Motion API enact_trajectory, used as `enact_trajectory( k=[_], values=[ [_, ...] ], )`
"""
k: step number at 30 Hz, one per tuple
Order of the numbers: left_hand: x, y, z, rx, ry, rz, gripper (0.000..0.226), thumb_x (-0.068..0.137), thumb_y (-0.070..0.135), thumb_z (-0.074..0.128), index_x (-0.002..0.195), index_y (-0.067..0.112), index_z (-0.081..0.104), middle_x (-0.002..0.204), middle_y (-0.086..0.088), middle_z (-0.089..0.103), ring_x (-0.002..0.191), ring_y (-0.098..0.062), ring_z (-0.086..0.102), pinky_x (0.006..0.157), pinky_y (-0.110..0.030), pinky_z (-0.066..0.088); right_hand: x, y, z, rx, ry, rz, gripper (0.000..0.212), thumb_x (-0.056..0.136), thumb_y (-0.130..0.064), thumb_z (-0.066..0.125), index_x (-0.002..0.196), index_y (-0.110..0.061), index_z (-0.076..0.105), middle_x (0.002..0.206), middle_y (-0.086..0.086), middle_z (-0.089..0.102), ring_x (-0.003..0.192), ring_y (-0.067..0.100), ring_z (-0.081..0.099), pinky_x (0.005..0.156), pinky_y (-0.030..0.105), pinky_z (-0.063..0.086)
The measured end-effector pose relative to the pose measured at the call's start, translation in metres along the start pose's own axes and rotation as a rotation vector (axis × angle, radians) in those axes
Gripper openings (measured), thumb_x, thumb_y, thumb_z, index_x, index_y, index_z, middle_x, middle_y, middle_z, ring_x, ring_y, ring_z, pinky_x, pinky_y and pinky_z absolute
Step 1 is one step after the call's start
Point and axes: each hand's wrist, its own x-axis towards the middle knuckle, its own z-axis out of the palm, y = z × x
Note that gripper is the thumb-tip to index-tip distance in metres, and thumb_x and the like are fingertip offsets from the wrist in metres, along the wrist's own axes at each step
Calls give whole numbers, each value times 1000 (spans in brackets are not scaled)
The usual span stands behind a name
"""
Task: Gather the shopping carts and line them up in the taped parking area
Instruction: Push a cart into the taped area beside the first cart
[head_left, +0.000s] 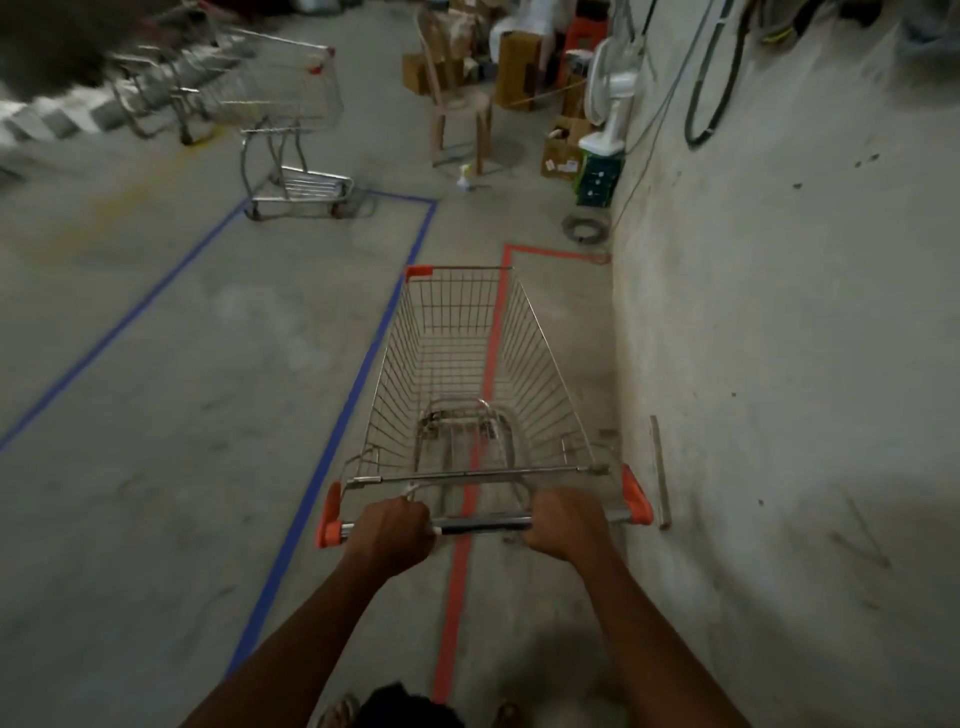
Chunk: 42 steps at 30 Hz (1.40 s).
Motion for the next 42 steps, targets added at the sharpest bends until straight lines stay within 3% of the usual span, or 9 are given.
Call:
enact_trajectory(
  k=[5, 10, 15, 19, 24, 26, 29, 35, 42],
  values=[
    [0, 3, -13, -30, 22, -116, 33, 92, 51, 53, 99, 22, 66, 95, -4, 69, 83, -23, 67, 66, -31, 44, 35, 1, -19, -50, -12, -102, 39, 79, -50, 62, 97, -17, 74, 95, 7, 76, 89, 29, 73, 76, 34, 53],
    [18, -21, -26, -74, 26, -226, 27, 93, 45, 53, 93, 21, 64, 88, -2, 67, 77, -21, 65, 66, -32, 52, 85, -11, -36, -43, 8, -200, 50, 74, -55, 54, 99, -16, 74, 96, 9, 75, 89, 32, 73, 78, 36, 55],
    [47, -50, -36, -101, 33, -313, 28, 94, 46, 51, 92, 21, 65, 80, 2, 60, 69, -16, 60, 63, -31, 51, 143, -31, -57, -77, 43, -269, 47, 79, -58, 65, 102, -17, 73, 104, 9, 74, 96, 32, 72, 80, 39, 55],
    [75, -76, -43, -129, 33, -388, 29, 97, 47, 49, 91, 23, 63, 78, 5, 60, 64, -9, 54, 56, -25, 40, 195, -46, -81, -91, 13, -331, 44, 79, -52, 67, 110, -20, 69, 113, 12, 69, 101, 34, 69, 83, 40, 54],
    [110, -107, -60, -209, 6, -471, 28, 100, 46, 48, 92, 22, 61, 79, 4, 58, 61, -6, 52, 54, -23, 39, 273, -67, -94, -144, 9, -427, 52, 71, -58, 63, 115, -31, 63, 99, 3, 73, 95, 28, 71, 78, 40, 50],
    [125, -124, -67, -222, 19, -501, 28, 99, 45, 48, 92, 22, 62, 81, 2, 59, 64, -9, 55, 56, -24, 40, 314, -76, -89, -161, 0, -432, 57, 65, -63, 61, 115, -35, 62, 96, 1, 73, 92, 27, 72, 75, 39, 49],
    [149, -156, -78, -194, 51, -531, 30, 97, 44, 49, 97, 19, 65, 86, -2, 64, 71, -16, 60, 60, -29, 41, 348, -99, -121, -189, 16, -464, 49, 71, -60, 66, 109, -29, 67, 101, 4, 74, 94, 28, 72, 77, 35, 51],
    [206, -228, -104, -201, 48, -606, 27, 97, 43, 48, 96, 20, 62, 83, -1, 64, 68, -17, 62, 59, -30, 46, 439, -144, -160, -213, 10, -545, 41, 78, -48, 62, 105, -19, 71, 106, 7, 74, 100, 30, 71, 84, 35, 53],
    [286, -329, -134, -235, 64, -676, 26, 95, 44, 50, 92, 22, 62, 75, 5, 55, 62, -12, 55, 56, -27, 41, 578, -204, -199, -207, 45, -653, 39, 77, -50, 62, 104, -22, 70, 101, 5, 74, 93, 28, 71, 78, 35, 53]
  ],
)
